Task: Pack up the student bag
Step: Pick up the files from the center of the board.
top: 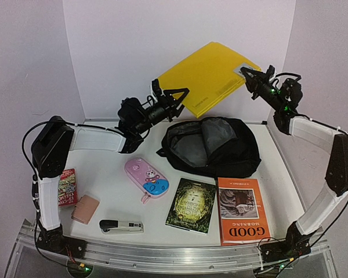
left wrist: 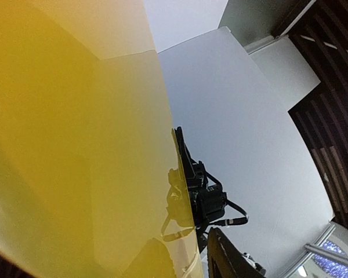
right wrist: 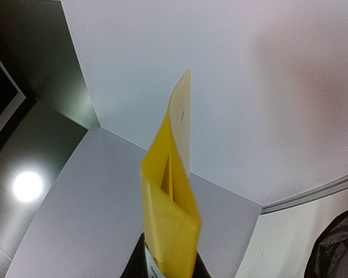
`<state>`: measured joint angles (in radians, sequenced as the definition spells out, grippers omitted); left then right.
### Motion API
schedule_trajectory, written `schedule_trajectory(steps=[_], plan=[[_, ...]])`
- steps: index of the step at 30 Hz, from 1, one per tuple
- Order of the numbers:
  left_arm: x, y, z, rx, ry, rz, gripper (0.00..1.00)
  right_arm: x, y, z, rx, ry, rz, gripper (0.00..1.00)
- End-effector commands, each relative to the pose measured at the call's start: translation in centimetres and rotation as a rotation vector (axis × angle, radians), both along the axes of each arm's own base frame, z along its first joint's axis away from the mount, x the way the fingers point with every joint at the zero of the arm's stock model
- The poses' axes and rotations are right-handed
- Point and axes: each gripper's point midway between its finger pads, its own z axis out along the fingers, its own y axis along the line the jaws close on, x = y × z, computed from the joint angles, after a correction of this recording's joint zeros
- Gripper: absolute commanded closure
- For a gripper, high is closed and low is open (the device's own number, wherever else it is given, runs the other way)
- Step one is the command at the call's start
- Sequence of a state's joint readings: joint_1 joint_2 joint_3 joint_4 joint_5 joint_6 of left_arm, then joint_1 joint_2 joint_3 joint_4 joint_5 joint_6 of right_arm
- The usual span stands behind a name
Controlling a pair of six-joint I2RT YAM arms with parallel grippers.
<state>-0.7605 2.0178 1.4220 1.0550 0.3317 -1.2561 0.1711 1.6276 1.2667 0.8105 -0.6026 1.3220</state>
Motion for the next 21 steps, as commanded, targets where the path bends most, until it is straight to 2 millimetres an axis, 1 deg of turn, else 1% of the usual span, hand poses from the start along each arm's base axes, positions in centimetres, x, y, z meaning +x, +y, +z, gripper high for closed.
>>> schedule_trajectory(steps=[1,2,4,5,6,7,8,9,10,11,12,13,15,17,18,21], plan=[[-0.8,1.2,2.7,-0.060,-0.060,-0.010,0.66,-2.9,0.3,3.9,0.022,-0.137,0.041,1.00],[-0.8,1.6,2.5,-0.053,-0.059,-0.003,0.73,-2.9,0.4,3.4,0.010,-0.129,0.044,0.97],[-0.7,2.5,2.3,-0.034,-0.057,0.012,0.85,-2.7,0.6,2.2,-0.028,-0.108,0.043,0.87],[-0.6,2.8,1.8,-0.016,-0.054,0.020,0.90,-2.6,0.7,1.6,-0.051,-0.100,0.041,0.83],[-0.7,3.1,1.6,0.005,-0.053,0.029,0.95,-2.5,0.8,1.0,-0.076,-0.093,0.036,0.77],[-0.7,3.3,1.4,0.026,-0.049,0.036,0.99,-2.3,0.8,0.2,-0.100,-0.074,0.031,0.67],[-0.7,3.5,1.1,0.050,-0.045,0.041,1.00,-2.2,0.9,-0.3,-0.131,-0.072,0.023,0.56],[-0.8,3.8,0.7,0.077,-0.040,0.047,1.00,-1.8,0.9,-1.2,-0.178,-0.048,0.008,0.48],[-0.8,4.1,0.4,0.105,-0.035,0.053,1.00,-1.4,0.9,-2.2,-0.231,-0.018,-0.006,0.41],[-0.7,4.5,0.0,0.129,-0.025,0.061,1.00,-1.0,0.8,-3.9,-0.324,0.027,-0.030,0.36],[-0.8,5.0,-0.5,0.163,-0.006,0.067,1.00,-0.5,0.4,-5.0,-0.397,0.054,-0.061,0.34],[-0.7,5.7,-0.8,0.187,0.002,0.079,1.00,-0.2,0.0,-5.6,-0.478,0.056,-0.088,0.31],[-0.6,7.5,-2.1,0.259,0.042,0.106,1.00,0.4,-0.8,-8.8,-0.660,0.137,-0.129,0.24],[-0.8,8.8,-2.9,0.324,0.057,0.120,1.00,0.8,-1.5,-10.9,-0.815,0.183,-0.152,0.23],[-1.0,9.4,-3.3,0.360,0.063,0.126,1.00,0.9,-1.7,-12.6,-0.894,0.214,-0.148,0.23],[-1.7,10.9,-4.5,0.483,0.081,0.125,1.00,1.4,-2.3,-15.3,-1.060,0.276,-0.157,0.23]])
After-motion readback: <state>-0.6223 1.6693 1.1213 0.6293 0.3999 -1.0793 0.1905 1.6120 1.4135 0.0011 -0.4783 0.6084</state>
